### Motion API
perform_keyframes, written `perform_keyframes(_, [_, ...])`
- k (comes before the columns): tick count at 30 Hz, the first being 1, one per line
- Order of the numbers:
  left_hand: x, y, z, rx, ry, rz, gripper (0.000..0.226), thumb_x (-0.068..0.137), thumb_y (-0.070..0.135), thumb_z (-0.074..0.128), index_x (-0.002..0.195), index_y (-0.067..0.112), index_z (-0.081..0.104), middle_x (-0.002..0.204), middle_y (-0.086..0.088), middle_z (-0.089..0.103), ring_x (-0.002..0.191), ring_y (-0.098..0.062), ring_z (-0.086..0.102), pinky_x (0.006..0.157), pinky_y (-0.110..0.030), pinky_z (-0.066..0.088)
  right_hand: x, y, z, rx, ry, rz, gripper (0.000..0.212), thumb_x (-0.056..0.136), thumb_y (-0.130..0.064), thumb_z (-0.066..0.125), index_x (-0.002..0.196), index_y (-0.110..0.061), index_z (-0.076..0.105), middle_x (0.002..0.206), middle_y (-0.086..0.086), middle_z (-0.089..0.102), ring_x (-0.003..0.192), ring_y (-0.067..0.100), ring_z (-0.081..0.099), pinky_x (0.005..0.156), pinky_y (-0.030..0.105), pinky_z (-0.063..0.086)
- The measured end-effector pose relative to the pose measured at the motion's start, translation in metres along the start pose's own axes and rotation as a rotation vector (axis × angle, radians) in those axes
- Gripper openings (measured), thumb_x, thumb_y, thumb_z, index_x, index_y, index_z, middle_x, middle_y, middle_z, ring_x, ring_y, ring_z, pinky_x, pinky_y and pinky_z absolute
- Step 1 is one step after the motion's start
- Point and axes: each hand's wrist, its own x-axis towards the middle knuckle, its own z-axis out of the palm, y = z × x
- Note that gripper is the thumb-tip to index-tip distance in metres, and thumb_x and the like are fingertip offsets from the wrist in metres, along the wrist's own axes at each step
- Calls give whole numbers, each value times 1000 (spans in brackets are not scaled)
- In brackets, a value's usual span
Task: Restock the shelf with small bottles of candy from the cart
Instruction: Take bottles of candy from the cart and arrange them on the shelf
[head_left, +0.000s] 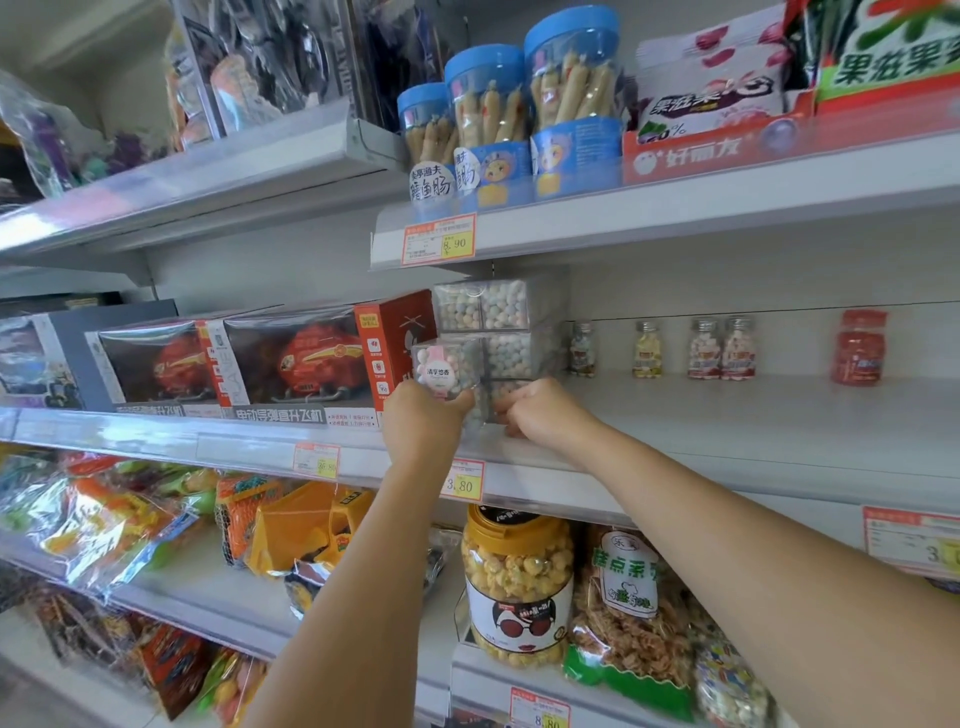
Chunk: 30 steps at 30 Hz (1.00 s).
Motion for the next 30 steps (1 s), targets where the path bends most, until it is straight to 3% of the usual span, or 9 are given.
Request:
perform_keyframes(12, [1, 0, -5, 44, -26, 18, 52, 79, 41, 72, 53, 14, 35, 51, 1, 41, 45, -13, 38, 42, -24, 26, -21, 7, -27, 70, -53, -19, 23, 89, -4, 52, 106, -3, 69, 111, 19, 68, 105, 28, 64, 98, 41, 50])
perform_keyframes(16, [-3, 1, -3, 37, -60, -1, 42, 80, 43, 70, 68, 9, 48, 64, -2, 52, 64, -23, 56, 46, -26, 33, -23, 11, -28, 82, -6, -42, 21, 88, -6, 53, 102, -3, 69, 104, 19, 69, 101, 30, 65, 94, 44, 51])
perform_keyframes(18, [-15, 2, -1, -17, -57, -8, 47, 82, 40, 69, 105, 3, 53, 97, -9, 60, 98, -29, 59, 68, -31, 47, -30, 9, -32, 90, 17, -93, 16, 89, -8, 56, 99, -6, 68, 98, 16, 70, 97, 29, 66, 92, 43, 53])
perform_keyframes(20, [-45, 4, 6, -79, 23, 55, 66, 87, 34, 64, 136, 3, 33, 136, -12, 44, 128, -27, 40, 100, -37, 39, -48, 9, -43, 122, 61, -154, 9, 91, -13, 57, 92, -10, 66, 90, 10, 70, 88, 24, 67, 88, 38, 55])
perform_keyframes(21, [-67, 7, 10, -97, 71, 128, 64, 89, 31, 61, 139, 6, 31, 141, -9, 37, 131, -24, 34, 105, -36, 34, -60, 11, -51, 159, 91, -181, 9, 92, -15, 58, 88, -10, 64, 84, 7, 69, 80, 20, 66, 83, 34, 56])
perform_keyframes(24, [-148, 16, 25, -203, 33, 329, 19, 94, 28, 51, 105, 14, 55, 105, 0, 57, 98, -16, 54, 80, -22, 40, -109, 28, -79, 162, 166, -240, 23, 92, -26, 60, 79, -8, 55, 69, 2, 59, 60, 9, 55, 62, 20, 49])
perform_keyframes(26, [-203, 17, 39, -227, -145, 389, 35, 97, 32, 46, 71, 10, 54, 65, -3, 58, 60, -17, 54, 54, -21, 36, -147, 48, -100, 65, 149, -233, 32, 91, -30, 62, 69, -11, 49, 59, 0, 52, 51, 9, 48, 57, 21, 43])
perform_keyframes(27, [-229, 15, 47, -225, -258, 416, 45, 98, 33, 44, 63, 5, 51, 55, -8, 55, 50, -19, 49, 49, -25, 33, -168, 60, -110, 11, 116, -211, 37, 90, -31, 62, 63, -12, 47, 54, -1, 50, 47, 10, 45, 56, 23, 41])
perform_keyframes(30, [-303, 11, 67, -223, -590, 442, 54, 98, 32, 45, 58, -3, 52, 48, -12, 51, 48, -18, 47, 46, -23, 30, -226, 105, -142, -180, -15, -65, 42, 89, -35, 63, 57, -15, 45, 53, 3, 51, 47, 12, 44, 53, 24, 38])
